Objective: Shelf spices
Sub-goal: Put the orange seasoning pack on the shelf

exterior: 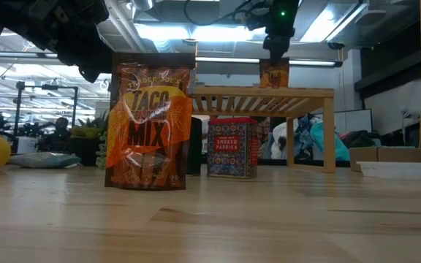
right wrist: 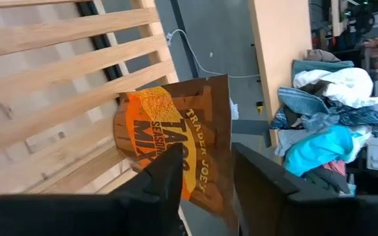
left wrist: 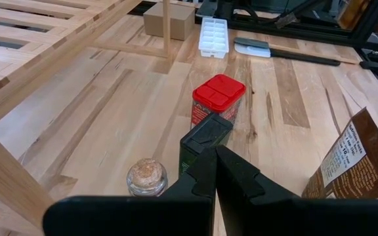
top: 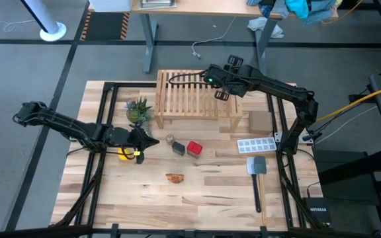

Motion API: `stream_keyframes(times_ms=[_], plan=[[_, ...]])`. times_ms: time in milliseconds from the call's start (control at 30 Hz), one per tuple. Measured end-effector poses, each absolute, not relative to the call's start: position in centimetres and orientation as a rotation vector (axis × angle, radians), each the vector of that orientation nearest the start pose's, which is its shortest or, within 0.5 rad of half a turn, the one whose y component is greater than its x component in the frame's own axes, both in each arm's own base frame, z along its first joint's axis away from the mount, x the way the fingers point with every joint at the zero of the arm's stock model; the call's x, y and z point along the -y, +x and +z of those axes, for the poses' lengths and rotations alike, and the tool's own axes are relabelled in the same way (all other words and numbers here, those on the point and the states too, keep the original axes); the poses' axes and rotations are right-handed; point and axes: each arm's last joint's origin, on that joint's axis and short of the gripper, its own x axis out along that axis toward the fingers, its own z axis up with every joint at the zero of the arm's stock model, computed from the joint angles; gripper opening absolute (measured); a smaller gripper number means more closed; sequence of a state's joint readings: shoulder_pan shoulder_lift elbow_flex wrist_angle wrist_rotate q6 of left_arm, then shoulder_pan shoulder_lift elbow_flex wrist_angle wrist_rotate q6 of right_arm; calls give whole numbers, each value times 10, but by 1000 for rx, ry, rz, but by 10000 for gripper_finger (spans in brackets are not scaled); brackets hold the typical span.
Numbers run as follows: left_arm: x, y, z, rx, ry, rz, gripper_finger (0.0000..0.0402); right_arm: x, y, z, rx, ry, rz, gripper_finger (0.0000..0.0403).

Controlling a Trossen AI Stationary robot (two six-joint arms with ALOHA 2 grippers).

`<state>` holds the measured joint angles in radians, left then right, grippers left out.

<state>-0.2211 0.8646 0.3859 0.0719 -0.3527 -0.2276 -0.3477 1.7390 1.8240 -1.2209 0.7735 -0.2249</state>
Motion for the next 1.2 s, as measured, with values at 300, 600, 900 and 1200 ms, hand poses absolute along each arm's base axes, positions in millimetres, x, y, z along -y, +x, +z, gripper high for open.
stream_keyframes(times_ms=[300,600,900,1200], plan=[[30,179,207,-373,-109,173,0,136,312,366,-1283,-472,-927,163],[30,179,207,-374,-109,173,0,139,313,369,-1267,-548,-1042,163],[30,179,207,-375,-109,173,0,142,324,377,-1142,-550,-1070,163],[30,179,207,-378,-108,173,0,119,335,376,-1109,-562,-937,163]])
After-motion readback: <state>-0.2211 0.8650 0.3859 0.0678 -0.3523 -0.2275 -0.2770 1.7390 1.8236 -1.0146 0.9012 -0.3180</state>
